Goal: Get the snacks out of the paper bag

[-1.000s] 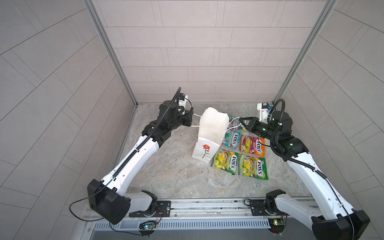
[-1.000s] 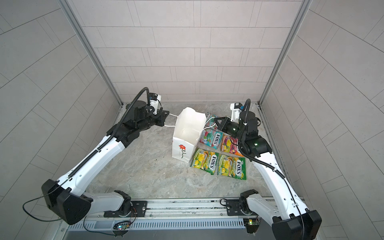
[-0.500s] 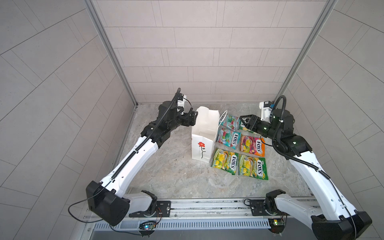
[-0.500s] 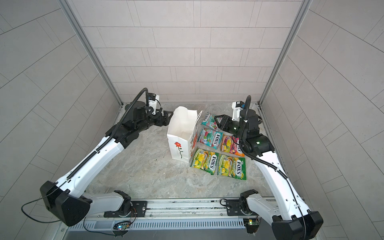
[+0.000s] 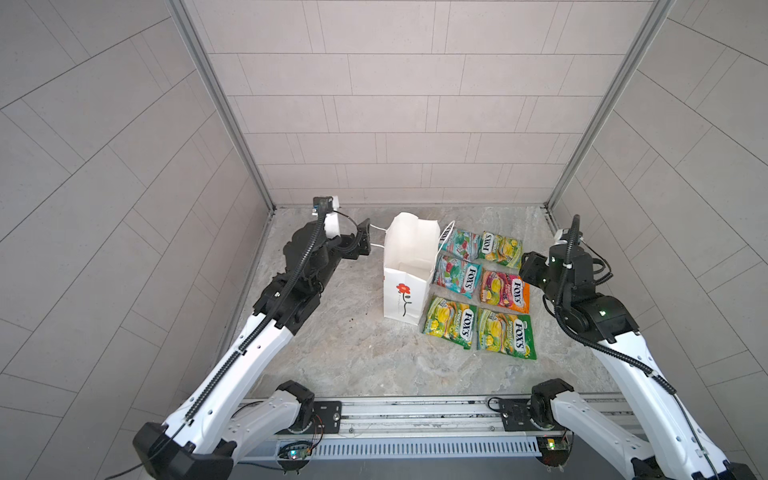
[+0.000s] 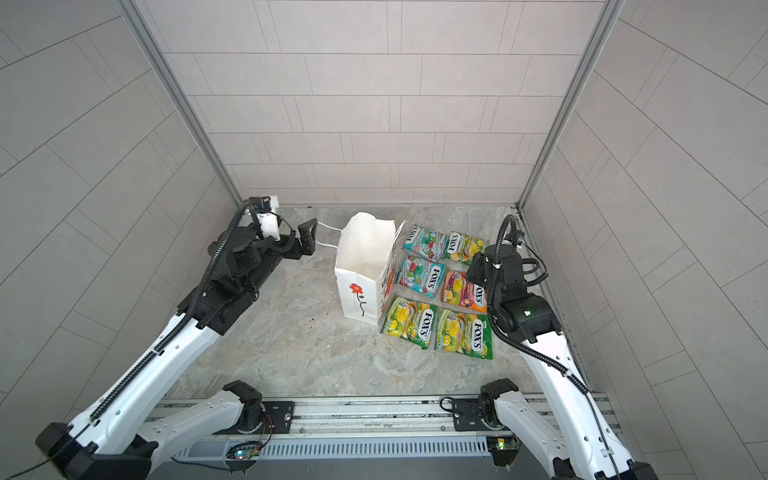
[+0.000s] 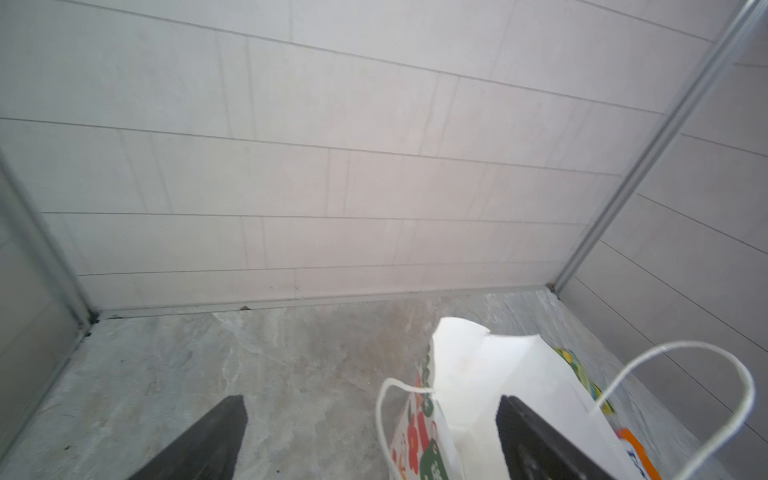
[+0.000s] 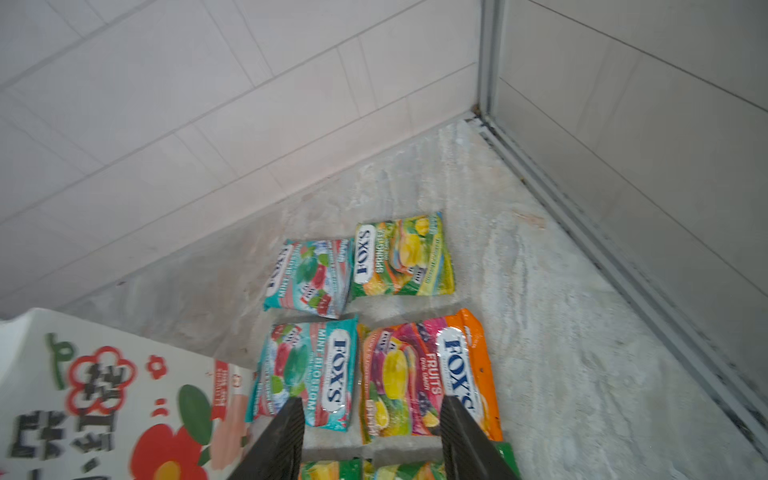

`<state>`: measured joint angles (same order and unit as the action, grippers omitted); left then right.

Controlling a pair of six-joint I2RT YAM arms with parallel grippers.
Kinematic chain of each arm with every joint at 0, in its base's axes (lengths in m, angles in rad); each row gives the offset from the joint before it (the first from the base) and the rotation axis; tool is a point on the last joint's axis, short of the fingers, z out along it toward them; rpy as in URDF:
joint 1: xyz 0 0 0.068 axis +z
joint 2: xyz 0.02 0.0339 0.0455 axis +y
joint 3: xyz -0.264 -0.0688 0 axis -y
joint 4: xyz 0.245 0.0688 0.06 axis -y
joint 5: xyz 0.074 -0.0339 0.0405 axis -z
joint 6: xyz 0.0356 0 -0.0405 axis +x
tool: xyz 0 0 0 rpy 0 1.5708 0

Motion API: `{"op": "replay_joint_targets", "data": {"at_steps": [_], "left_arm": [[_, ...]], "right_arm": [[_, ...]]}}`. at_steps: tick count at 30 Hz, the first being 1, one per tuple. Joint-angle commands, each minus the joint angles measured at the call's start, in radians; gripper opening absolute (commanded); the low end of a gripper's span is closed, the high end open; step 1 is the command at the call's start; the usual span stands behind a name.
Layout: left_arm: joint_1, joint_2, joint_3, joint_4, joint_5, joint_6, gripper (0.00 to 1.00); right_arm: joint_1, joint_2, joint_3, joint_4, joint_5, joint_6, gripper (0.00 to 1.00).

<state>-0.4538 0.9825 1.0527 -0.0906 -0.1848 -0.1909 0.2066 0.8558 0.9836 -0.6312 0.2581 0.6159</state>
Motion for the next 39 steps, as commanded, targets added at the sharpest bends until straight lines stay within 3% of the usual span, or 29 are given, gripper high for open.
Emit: {"op": "replay_joint_targets", "data": {"at_steps": [1,7,14,18,23,33,39], "left_arm": [[0.006,-0.047,-0.061,0.112,-0.250,-0.015,1.00],[0.013,-0.037,-0.069,0.085,-0.431,-0.063,1.00],[0.082,0.008,-0.072,0.064,-0.456,-0.129,1.00],[0.096,0.060,-0.082,0.119,-0.540,-0.037,1.00],[0.110,0.071,-0.108,0.087,-0.558,-0.076,1.00],[0.118,-0.031,-0.377,0.208,-0.557,-0.087,1.00],[0.125,0.014,-0.571,0.447,-0.559,0.006,1.00]], "right_arm": [[-0.017,-0.014,-0.043,-0.059,0.164,-0.008,0.54],[-0.056,-0.004,-0.132,-0.032,0.262,-0.032,0.54],[-0.101,0.030,-0.234,0.079,0.362,-0.100,0.55],[-0.129,0.025,-0.319,0.235,0.420,-0.134,0.55],[-0.169,0.052,-0.425,0.459,0.435,-0.189,0.55],[-0.185,0.136,-0.572,0.869,0.394,-0.288,0.55],[-0.185,0.184,-0.654,1.044,0.377,-0.332,0.55]]}}
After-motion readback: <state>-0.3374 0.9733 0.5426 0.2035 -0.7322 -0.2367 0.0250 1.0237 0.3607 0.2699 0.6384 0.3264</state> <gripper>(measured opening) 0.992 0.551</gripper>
